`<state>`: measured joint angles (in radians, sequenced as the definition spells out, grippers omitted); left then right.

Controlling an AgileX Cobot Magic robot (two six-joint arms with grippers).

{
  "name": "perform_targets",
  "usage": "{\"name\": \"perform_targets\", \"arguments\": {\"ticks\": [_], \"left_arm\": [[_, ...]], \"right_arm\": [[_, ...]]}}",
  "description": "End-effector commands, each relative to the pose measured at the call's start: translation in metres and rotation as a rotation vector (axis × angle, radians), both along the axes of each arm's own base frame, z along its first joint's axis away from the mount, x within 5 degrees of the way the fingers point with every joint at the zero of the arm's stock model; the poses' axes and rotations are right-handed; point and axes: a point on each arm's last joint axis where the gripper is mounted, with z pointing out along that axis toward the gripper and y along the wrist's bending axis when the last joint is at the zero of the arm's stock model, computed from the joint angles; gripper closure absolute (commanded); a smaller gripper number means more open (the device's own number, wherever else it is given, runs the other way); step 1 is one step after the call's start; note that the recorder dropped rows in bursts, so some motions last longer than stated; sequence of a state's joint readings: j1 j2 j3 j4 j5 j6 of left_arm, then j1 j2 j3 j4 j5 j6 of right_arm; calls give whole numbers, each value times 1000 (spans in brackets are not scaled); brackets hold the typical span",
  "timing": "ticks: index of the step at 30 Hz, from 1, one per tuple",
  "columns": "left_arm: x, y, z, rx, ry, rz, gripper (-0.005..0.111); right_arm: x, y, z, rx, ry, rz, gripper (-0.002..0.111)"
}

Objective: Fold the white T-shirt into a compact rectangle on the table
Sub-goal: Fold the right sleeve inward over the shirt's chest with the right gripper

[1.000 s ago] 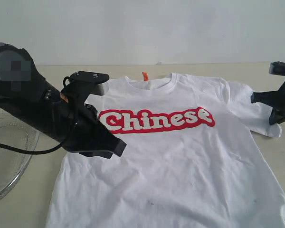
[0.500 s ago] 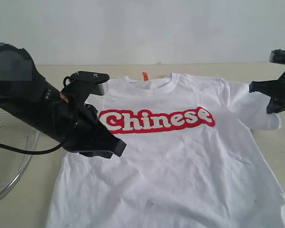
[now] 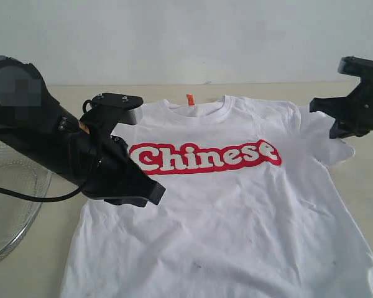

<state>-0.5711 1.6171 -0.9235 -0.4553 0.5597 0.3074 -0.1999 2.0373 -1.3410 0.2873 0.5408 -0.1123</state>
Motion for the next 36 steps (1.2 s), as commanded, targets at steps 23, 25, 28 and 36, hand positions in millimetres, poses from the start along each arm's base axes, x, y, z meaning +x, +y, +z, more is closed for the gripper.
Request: {"name": "perform_targets", "arguments": {"ticks": [23, 25, 28, 36], "left_arm": [[0, 1, -1, -1, -1, -2, 102], [0, 1, -1, -1, -1, -2, 102], [0, 1, -1, -3, 1, 0, 102], [0, 0, -1, -10, -2, 4, 102]], "right_arm": [[13, 97, 11, 65, -117, 173, 108], [12, 97, 11, 67, -111, 178, 108], [10, 98, 10, 64, -90, 207, 108], [7, 100, 8, 84, -55, 230, 108]]}}
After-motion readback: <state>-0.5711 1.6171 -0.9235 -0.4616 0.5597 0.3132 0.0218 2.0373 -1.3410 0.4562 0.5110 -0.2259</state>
